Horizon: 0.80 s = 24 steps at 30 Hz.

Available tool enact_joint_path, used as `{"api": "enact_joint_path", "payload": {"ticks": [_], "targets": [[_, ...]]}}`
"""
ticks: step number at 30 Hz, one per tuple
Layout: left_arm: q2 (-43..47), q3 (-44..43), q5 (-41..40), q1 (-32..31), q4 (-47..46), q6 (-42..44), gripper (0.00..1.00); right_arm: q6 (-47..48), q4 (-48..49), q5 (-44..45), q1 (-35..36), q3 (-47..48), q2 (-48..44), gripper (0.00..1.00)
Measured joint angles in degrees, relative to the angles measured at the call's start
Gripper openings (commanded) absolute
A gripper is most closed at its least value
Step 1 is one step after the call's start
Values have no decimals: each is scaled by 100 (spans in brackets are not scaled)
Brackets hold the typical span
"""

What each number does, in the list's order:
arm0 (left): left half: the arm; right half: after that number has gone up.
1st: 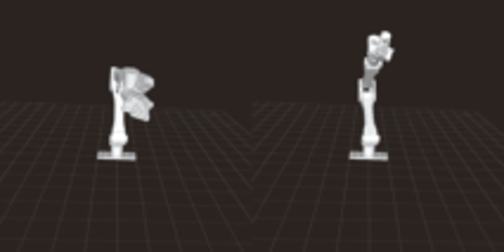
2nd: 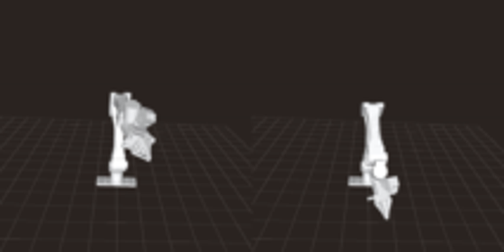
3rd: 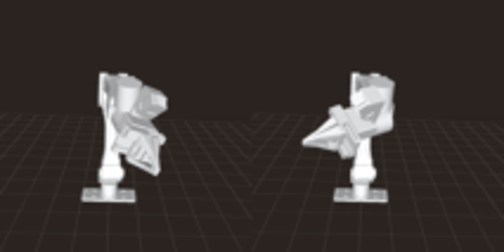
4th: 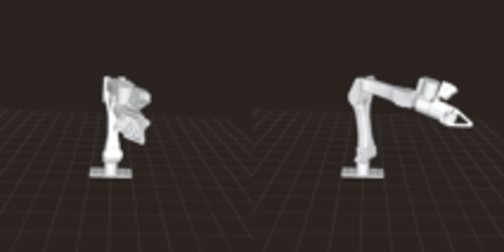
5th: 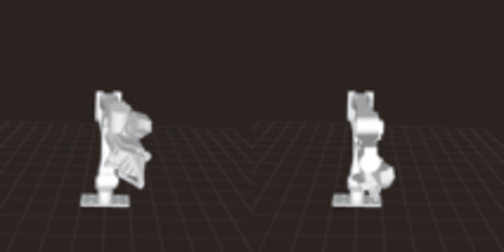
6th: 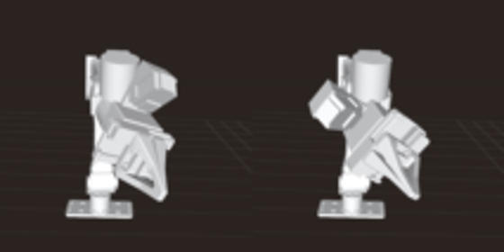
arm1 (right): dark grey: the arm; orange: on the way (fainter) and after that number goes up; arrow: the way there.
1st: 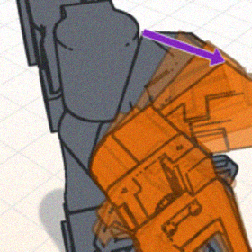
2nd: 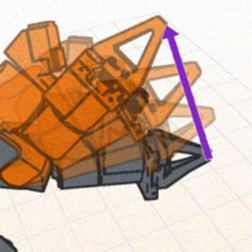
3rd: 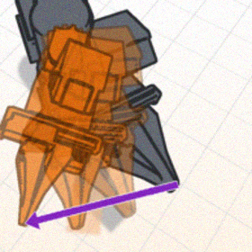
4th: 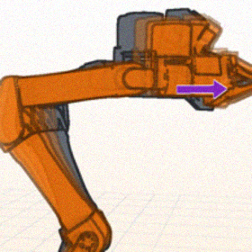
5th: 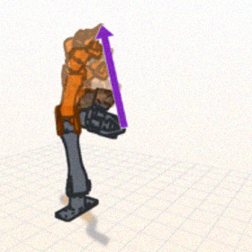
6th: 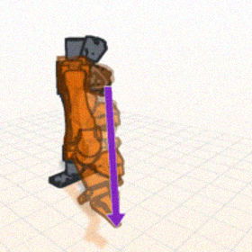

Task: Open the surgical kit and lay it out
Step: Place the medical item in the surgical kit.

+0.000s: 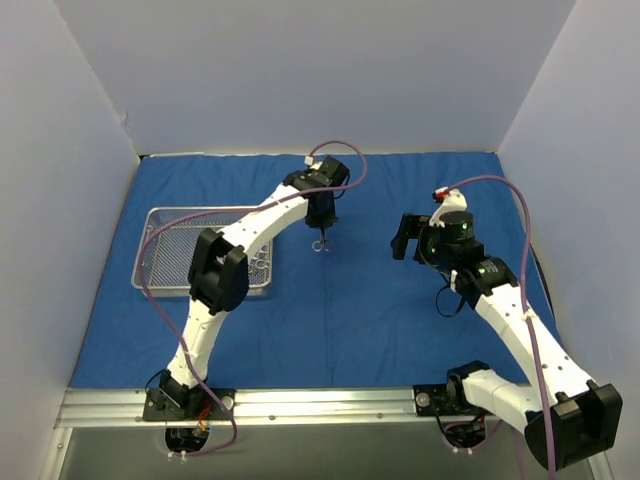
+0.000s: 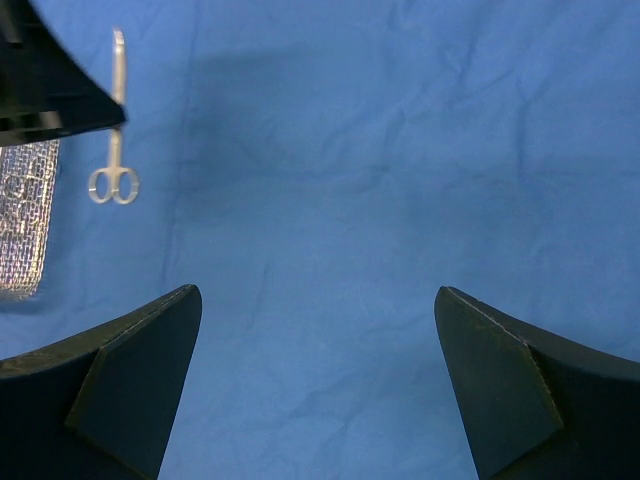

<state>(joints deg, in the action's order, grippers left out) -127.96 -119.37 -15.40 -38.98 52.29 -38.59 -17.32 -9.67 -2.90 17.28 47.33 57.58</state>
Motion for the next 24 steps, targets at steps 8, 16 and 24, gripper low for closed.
{"api": "enact_joint_path", "payload": {"ticks": [8, 16, 24], "targets": [[-973, -997, -7, -39, 155, 98, 2, -24, -48, 0, 0, -131, -9, 97], [-1727, -1755, -31, -31, 179, 245, 2, -61, -46, 0, 0, -299, -9, 97], [-2044, -1945, -131, -24, 199, 328, 2, -63, -42, 0, 0, -328, -9, 97]]}}
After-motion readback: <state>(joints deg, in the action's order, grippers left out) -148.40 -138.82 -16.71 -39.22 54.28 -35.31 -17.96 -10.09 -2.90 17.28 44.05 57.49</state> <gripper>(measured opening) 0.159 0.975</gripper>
